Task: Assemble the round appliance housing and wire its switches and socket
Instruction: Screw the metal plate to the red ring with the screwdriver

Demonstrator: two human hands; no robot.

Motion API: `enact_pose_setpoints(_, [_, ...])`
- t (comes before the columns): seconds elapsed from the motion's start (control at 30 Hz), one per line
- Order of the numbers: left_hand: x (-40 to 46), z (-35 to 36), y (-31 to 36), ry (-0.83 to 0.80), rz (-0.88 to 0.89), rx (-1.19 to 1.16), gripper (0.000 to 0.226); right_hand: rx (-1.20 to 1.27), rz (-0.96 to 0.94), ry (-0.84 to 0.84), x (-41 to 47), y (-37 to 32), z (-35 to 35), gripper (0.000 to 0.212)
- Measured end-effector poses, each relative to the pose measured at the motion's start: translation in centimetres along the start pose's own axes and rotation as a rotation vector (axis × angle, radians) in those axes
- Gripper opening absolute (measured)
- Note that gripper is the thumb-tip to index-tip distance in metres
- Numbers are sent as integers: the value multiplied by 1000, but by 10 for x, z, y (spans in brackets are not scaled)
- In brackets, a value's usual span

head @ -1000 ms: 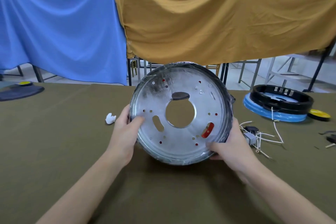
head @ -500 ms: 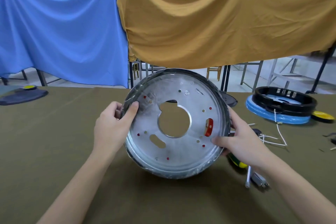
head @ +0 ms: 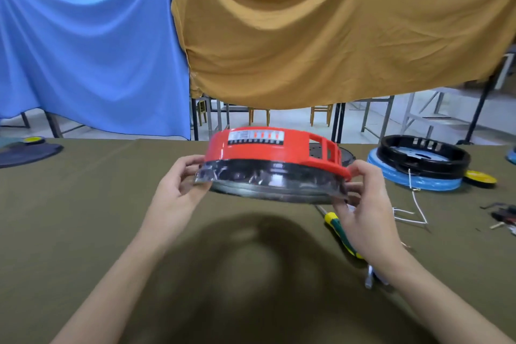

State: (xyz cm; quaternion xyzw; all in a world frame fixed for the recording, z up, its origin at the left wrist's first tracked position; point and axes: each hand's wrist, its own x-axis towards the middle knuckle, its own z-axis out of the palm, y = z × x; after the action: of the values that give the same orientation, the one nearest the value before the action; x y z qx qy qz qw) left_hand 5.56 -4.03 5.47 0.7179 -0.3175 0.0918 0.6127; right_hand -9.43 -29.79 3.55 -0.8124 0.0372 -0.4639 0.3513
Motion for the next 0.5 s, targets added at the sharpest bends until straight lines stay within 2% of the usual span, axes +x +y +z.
enact_pose_setpoints(0.03, [0,-3,-3,-82,-22,-114,34,76,38,-34,0,1,-1,56])
enact_pose_setpoints(0.1, [2,-8,-8,-202,-101,-488,52,228,132,-108,2,4,-2,57])
enact_pose_setpoints(0.17, [6,-7,-7,-229,-201,-766,62,403,222,-148,2,8,-5,58])
enact_pose_setpoints(0.2, [6,-5,-6,-197,-225,-777,57,513,270,-168,3,10,-7,59])
enact_pose_setpoints(0.23, [7,-1,-7,-139,-229,-684,51,635,319,-188,5,11,-10,63])
enact_pose_setpoints(0.27, [6,2,-8,-84,-225,-583,52,746,360,-205,7,12,-12,65])
enact_pose_setpoints(0.3, [6,3,-12,-91,-207,-509,65,826,389,-209,9,11,-12,61])
enact_pose_setpoints(0.37, [2,-1,-19,-250,-133,-462,85,839,428,-180,7,7,-9,44])
enact_pose_setpoints(0.4, [1,-4,-22,-344,-85,-438,88,790,446,-172,5,5,-7,41])
enact_pose_setpoints(0.5, [-3,-5,-26,-548,-3,-371,83,644,419,-213,-1,1,-3,59])
